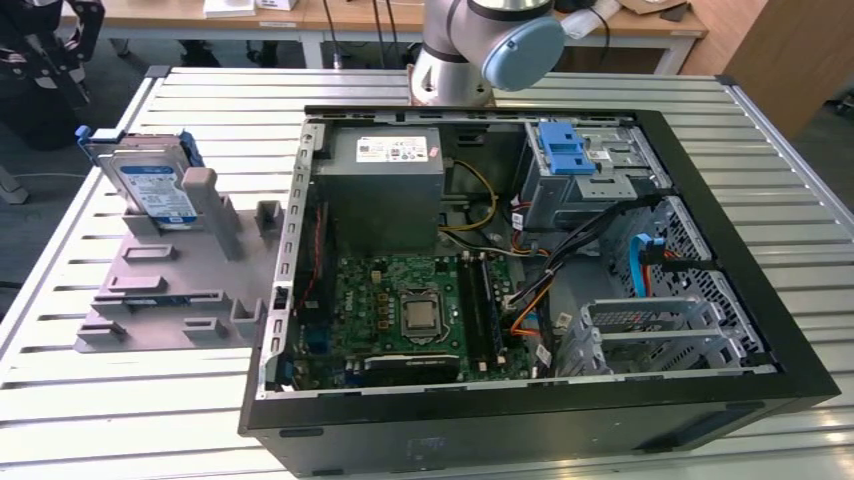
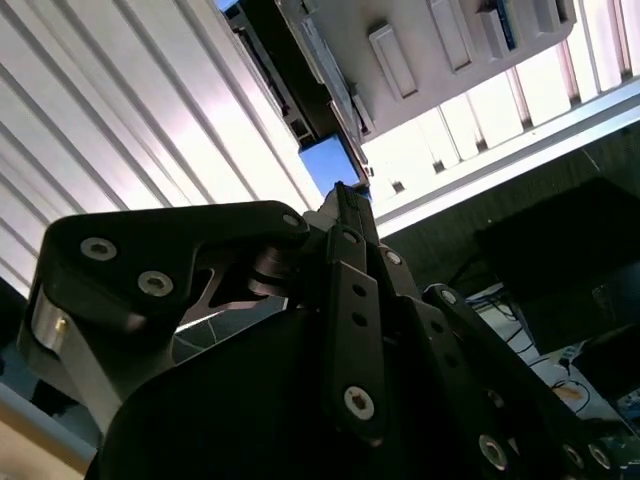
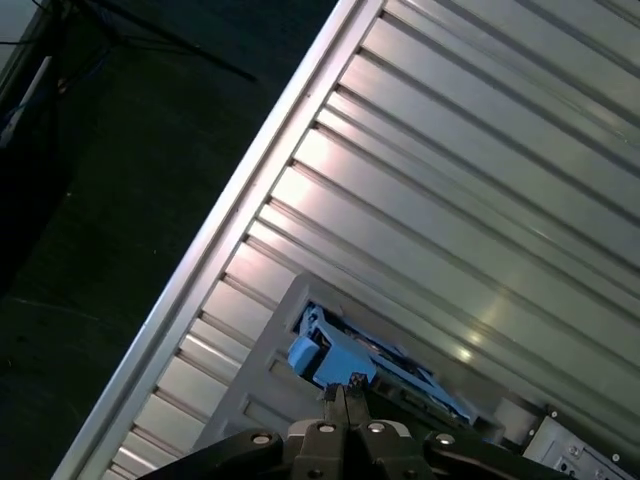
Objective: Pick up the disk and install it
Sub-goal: 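Pick up the disk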
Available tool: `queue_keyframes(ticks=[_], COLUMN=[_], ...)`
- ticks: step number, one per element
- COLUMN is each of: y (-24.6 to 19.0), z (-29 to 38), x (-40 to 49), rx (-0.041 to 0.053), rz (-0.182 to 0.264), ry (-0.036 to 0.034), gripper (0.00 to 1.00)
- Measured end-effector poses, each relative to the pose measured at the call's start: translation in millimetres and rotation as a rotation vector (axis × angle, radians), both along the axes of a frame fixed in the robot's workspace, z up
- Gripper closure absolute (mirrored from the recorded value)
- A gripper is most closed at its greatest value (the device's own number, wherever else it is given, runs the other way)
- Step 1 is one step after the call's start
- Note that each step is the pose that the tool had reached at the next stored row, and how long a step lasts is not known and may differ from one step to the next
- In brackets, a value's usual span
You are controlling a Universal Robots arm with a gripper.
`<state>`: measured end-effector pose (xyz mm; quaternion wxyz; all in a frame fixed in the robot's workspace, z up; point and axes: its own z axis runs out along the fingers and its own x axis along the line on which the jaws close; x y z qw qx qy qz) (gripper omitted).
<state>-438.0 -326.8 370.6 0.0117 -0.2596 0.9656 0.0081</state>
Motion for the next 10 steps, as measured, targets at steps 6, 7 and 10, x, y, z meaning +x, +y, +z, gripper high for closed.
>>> queue_keyframes(ticks=[6,7,10], y=[0.0,0.0,0.0], z=[-0.4,-0.6,-0.9], x=[0.0,0.0,0.0], rx=[0.0,0.0,0.0], rz=[0.078,0.092,0.134], ry=[0.0,0.0,-0.0001], gripper=[0.89,0.89,0.89])
